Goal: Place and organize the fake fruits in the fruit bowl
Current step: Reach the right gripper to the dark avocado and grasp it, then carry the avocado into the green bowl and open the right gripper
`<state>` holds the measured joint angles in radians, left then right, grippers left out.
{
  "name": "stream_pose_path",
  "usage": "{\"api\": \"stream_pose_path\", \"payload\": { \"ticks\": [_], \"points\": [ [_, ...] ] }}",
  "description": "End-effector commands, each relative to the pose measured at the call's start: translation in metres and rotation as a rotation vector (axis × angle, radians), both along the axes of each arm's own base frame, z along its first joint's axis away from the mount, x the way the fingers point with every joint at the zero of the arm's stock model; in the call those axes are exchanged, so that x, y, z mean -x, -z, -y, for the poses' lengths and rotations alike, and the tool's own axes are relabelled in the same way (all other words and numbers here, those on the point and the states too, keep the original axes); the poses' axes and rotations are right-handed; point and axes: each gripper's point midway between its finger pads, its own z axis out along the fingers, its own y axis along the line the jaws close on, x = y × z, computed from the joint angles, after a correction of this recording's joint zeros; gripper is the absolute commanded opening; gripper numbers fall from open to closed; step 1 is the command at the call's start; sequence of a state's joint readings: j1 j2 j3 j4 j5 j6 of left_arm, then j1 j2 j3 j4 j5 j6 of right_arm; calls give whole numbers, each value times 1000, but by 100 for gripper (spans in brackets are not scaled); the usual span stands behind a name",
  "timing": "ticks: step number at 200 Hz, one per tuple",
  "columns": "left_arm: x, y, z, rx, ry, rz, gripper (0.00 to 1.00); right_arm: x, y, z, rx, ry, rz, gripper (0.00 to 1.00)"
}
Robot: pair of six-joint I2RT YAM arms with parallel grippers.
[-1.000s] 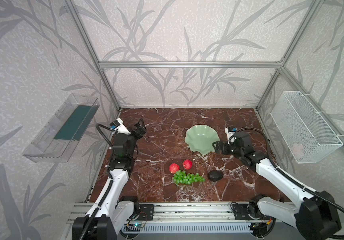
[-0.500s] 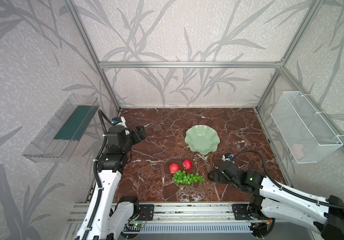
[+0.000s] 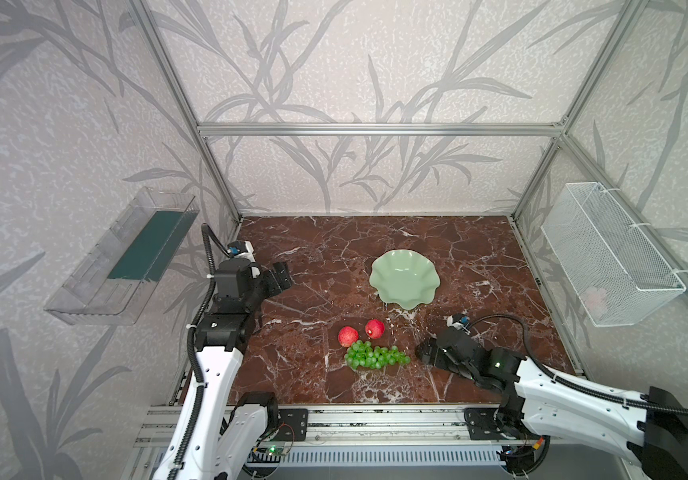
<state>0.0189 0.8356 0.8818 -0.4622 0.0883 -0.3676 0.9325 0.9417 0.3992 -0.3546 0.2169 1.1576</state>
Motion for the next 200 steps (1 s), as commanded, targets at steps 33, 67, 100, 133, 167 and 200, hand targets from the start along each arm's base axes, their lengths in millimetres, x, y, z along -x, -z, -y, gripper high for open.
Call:
{"api": "stream_pose_path", "payload": {
  "ticks": [33, 67, 100, 133, 167, 200],
  "points": [
    [8, 4, -5, -24, -17, -2, 93, -13, 8, -20, 16, -8, -4, 99],
    [8, 7, -6, -20, -21, -8, 93, -25, 11, -25, 83, -26, 19, 99],
    [9, 8, -7, -22, -28, -8, 93, -30, 17, -33, 113, -53, 9, 95],
    [9, 8, -8, -23, -32, -8, 93, -27, 24, -35, 151, -80, 6, 78],
    [9, 8, -10, -21, -38, -8, 93, -28, 19, -32, 197, -104, 34, 57],
    [8, 9, -9, -14, -35, -9, 93, -36, -12, -29, 268, -155, 147, 44]
  ]
}}
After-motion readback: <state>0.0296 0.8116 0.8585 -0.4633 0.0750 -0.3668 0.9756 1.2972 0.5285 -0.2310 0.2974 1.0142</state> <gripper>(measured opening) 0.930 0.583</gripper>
